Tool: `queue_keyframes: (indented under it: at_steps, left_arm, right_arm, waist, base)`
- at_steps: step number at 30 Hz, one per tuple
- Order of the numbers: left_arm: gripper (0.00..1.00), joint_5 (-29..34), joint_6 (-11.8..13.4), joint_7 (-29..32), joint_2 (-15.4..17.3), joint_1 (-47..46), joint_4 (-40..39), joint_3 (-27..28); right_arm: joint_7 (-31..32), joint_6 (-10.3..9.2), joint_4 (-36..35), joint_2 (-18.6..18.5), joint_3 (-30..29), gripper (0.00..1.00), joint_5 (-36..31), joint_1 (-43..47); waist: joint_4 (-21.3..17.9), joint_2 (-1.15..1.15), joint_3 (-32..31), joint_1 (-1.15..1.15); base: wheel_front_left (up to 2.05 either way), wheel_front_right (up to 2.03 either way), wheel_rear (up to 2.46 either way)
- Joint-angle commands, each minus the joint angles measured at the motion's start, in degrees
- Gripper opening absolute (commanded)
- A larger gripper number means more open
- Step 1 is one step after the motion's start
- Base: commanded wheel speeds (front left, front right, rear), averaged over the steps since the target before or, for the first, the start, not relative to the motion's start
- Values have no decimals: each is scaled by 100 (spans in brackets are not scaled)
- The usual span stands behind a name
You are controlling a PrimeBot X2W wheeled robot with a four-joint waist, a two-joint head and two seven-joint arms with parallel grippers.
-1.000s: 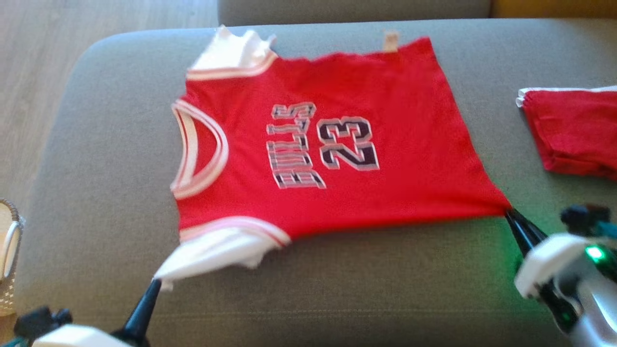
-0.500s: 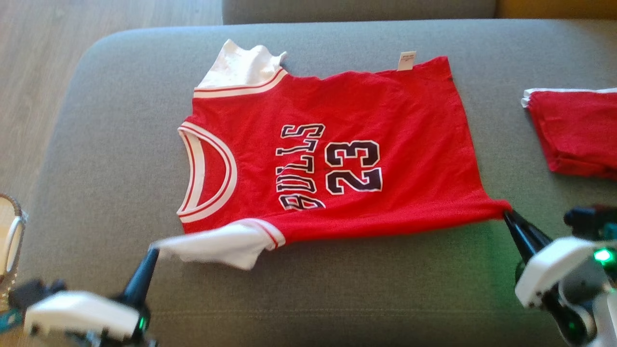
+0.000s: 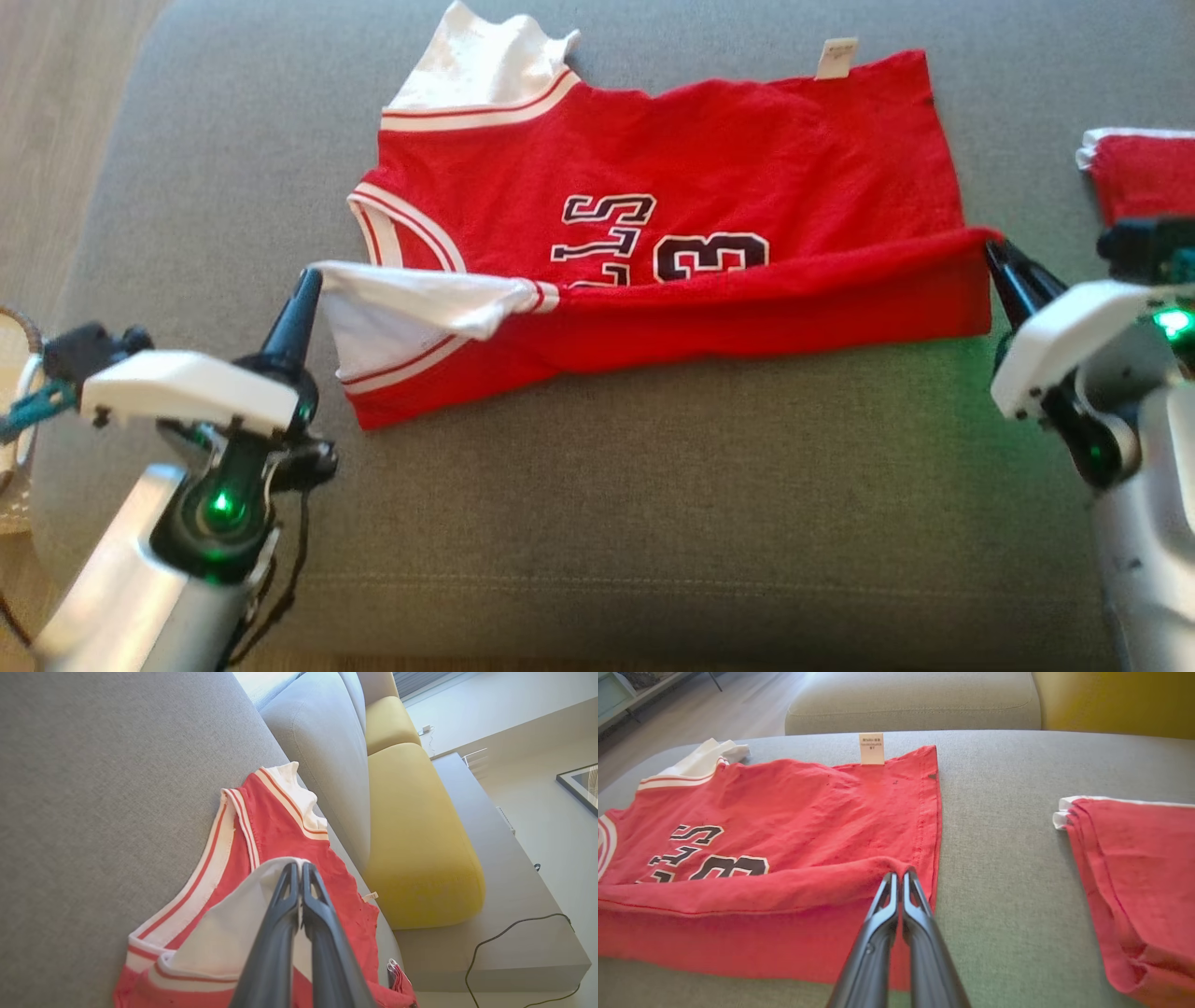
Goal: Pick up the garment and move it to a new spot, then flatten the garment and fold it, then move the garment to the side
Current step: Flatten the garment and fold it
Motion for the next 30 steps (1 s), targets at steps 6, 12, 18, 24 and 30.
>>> queue_keyframes:
  at_steps: [6,12,18,24,30]
  left_arm:
    - [6,223,-405,14,-105,-970,811,90]
    - [34,474,-766,-159,-226,-1341,1427,-5]
    - [100,821,-1087,-612,-245,-1303,1581,-26]
    - [100,1471,-808,-851,-204,-565,1186,-282]
    - [100,2120,-72,-931,-277,205,983,-364]
  right_arm:
    - [-372,-2,481,-45,369,0,-259,-826]
    - [-769,-2,1022,-10,478,52,-414,-1250]
    - [-1320,-2,1353,103,480,100,-405,-1298]
    - [-1574,-2,1136,149,410,100,-243,-828]
    - [-1582,-2,707,324,398,100,-117,-473]
  waist:
    - [4,0,320,1]
    - [-23,0,435,1]
    - [-16,0,354,1]
    - [4,0,220,1]
    - [-128,0,242,1]
  base:
    - [0,0,0]
    - [0,0,0]
    - [0,0,0]
    - [0,0,0]
    - [0,0,0]
